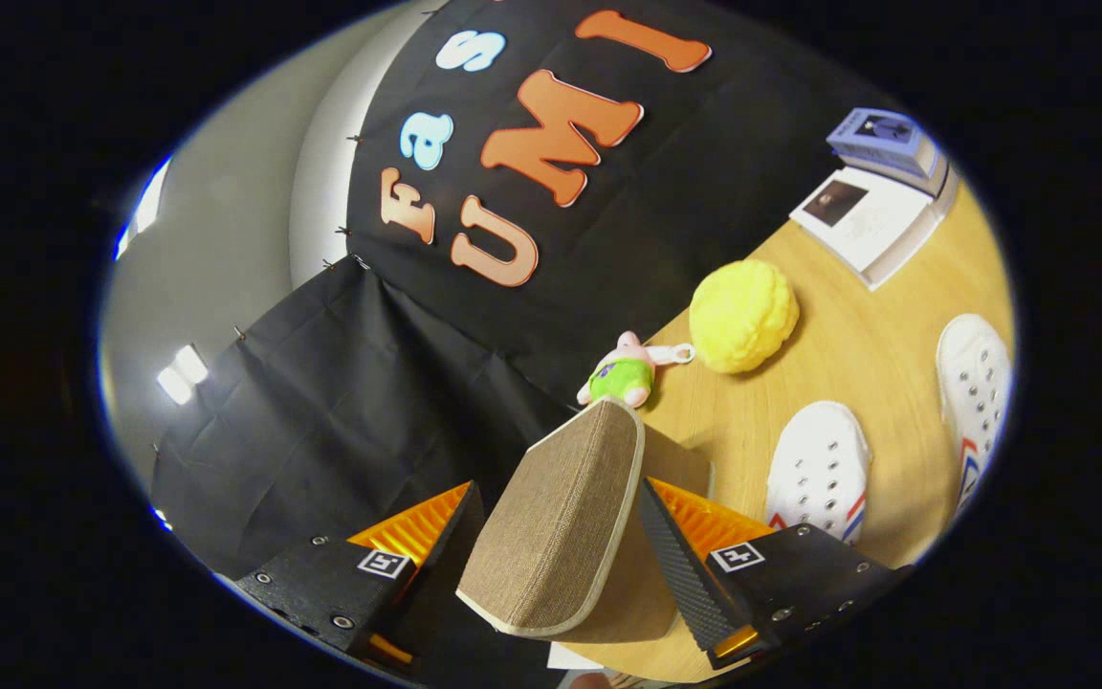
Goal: Open the storage box then place both shoes into the box .Put the left shoe in first, then the right shoe, with the right side of both shoes facing outward in a uniform manner.
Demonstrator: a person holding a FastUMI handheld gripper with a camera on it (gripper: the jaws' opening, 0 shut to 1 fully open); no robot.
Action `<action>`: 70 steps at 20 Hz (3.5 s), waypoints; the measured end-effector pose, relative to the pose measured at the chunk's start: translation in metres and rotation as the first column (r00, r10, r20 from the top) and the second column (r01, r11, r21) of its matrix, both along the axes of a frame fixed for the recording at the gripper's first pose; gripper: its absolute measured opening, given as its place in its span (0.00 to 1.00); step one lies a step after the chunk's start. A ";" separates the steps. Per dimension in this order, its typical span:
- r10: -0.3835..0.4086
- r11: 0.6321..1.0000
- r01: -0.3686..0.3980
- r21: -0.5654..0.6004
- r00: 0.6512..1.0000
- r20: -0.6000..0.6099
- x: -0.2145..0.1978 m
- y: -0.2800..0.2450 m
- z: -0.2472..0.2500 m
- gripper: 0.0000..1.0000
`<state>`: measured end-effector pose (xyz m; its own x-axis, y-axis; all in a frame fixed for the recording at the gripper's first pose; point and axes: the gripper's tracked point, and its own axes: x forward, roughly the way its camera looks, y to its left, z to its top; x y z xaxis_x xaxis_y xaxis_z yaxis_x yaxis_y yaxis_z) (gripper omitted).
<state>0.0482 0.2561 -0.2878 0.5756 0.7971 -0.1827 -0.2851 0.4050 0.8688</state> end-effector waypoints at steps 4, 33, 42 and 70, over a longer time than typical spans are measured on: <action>0.063 0.997 -0.059 0.047 0.995 -0.071 0.001 0.025 -0.023 0.98; 0.297 0.920 -0.221 0.325 0.933 -0.205 -0.037 0.096 -0.023 0.32; 0.273 0.905 -0.178 0.387 0.940 -0.207 -0.042 0.114 0.014 0.01; 0.269 0.917 -0.167 0.363 0.930 -0.251 -0.076 0.153 -0.029 0.96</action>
<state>-0.0278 0.4095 -0.3172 0.3423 0.9394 -0.0194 -0.0477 0.0380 0.9981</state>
